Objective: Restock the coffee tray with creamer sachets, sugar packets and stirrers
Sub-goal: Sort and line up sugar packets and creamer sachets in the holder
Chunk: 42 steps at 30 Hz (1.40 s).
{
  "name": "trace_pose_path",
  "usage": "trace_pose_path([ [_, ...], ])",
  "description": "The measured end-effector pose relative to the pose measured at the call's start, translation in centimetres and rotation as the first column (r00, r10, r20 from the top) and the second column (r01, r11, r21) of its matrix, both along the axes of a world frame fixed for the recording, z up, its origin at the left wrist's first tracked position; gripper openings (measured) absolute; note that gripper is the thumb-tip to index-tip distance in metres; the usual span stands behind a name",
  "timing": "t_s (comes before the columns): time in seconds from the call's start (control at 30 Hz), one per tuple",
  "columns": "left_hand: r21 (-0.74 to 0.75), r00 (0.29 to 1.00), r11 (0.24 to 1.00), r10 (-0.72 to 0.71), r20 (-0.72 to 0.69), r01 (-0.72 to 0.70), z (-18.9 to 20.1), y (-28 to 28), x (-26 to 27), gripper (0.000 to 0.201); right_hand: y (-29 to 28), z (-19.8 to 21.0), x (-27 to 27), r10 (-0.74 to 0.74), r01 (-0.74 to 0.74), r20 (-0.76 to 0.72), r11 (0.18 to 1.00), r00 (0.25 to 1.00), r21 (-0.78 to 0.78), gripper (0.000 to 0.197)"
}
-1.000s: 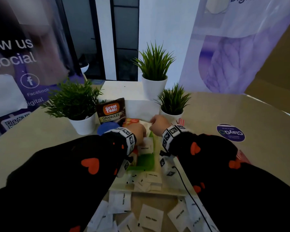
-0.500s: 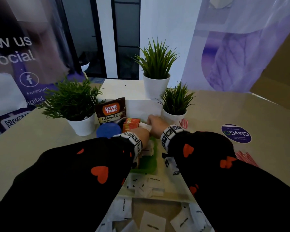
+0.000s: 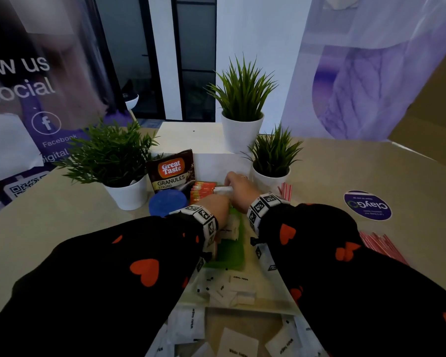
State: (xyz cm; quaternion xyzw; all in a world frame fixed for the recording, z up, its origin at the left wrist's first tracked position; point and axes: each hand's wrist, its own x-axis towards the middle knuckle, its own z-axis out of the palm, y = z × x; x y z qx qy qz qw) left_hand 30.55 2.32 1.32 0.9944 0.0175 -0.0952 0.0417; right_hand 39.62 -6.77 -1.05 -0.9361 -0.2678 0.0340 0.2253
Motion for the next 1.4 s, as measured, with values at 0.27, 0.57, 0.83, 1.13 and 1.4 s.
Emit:
trace_pose_path([
  [0.27, -0.185, 0.977, 0.974, 0.16, 0.141, -0.133, 1.1, 1.3, 0.7, 0.019, -1.1, 0.6, -0.7, -0.013, 0.076, -0.156, 0.911, 0.988, 0.405, 0.012],
  [0.57, -0.348, 0.949, 0.917, 0.265, 0.17, -0.194, 1.7, 1.6, 1.1, 0.01, -3.4, 0.5, -1.8, 0.061, -0.032, -0.153, 0.982, 0.986, 0.187, 0.028],
  [0.83, -0.358, 0.933, 0.905, 0.31, 0.184, -0.231, 1.2, 3.1, 0.4, 0.022, -1.9, -0.4, -2.2, -0.119, 0.123, -0.047, 0.987, 0.992, 0.101, 0.039],
  [1.13, -0.326, 0.934, 0.916, 0.306, 0.183, -0.236, -0.6, 3.4, 1.2, 0.037, -1.0, -1.2, -2.9, -0.064, 0.067, -0.026, 0.989, 0.998, 0.133, 0.056],
  [1.4, -0.144, 0.98, 0.982, 0.141, 0.143, -0.121, -1.4, 2.6, 1.5, 0.037, -1.0, -1.1, -2.7, -0.078, 0.077, 0.013, 0.996, 0.997, 0.05, 0.051],
])
